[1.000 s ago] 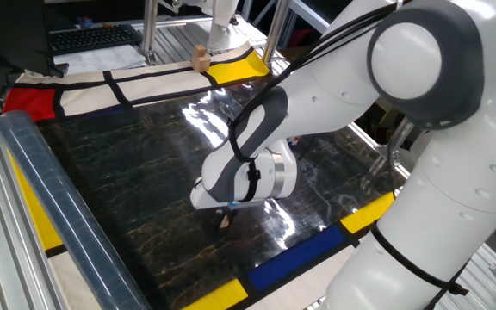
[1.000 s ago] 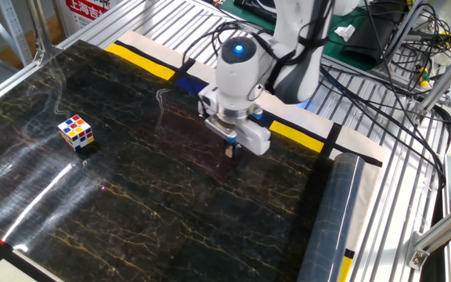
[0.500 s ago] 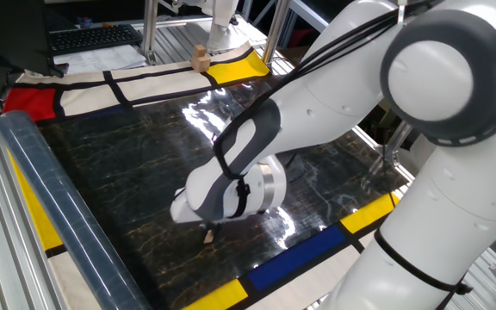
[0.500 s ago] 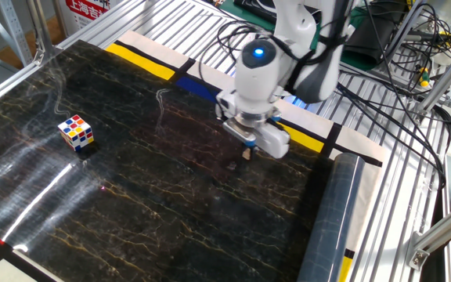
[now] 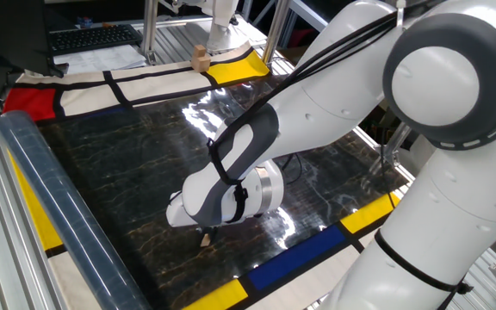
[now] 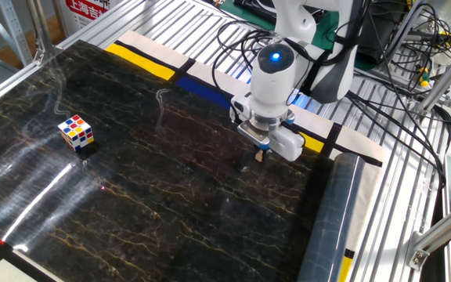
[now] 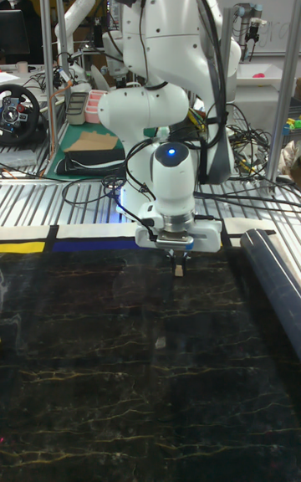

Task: Hold a small block with the gripper and sweep it from left to right on the table

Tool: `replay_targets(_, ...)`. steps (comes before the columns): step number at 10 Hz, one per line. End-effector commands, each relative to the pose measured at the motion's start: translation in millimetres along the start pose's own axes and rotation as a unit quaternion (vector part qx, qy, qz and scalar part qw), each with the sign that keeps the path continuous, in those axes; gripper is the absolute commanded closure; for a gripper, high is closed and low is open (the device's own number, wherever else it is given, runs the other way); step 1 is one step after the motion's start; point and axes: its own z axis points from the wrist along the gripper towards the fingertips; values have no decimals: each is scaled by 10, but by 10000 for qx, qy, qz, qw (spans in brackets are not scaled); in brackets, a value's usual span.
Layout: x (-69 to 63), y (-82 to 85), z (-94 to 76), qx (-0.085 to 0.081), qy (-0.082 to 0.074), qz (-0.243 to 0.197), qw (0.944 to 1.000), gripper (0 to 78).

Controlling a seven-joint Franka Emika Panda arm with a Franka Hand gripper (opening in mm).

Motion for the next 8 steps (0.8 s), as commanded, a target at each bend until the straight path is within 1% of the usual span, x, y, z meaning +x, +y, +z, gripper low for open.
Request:
replay_targets(1, -90, -102, -88, 58, 22, -156, 9999, 764)
replay_targets(2, -211, -275, -182, 85, 65, -336, 9994, 764)
replay_targets(4, -330, -478, -271, 174, 72, -532, 9984, 764)
replay_targets(5, -424, -632, -346, 236, 98, -692, 9973, 764)
replay_targets(6, -448, -665, -368, 249, 108, -721, 9970, 764)
replay_targets(7, -520, -746, -421, 277, 128, -807, 9963, 764)
replay_targets(8, -536, -757, -422, 311, 117, -831, 9960, 764)
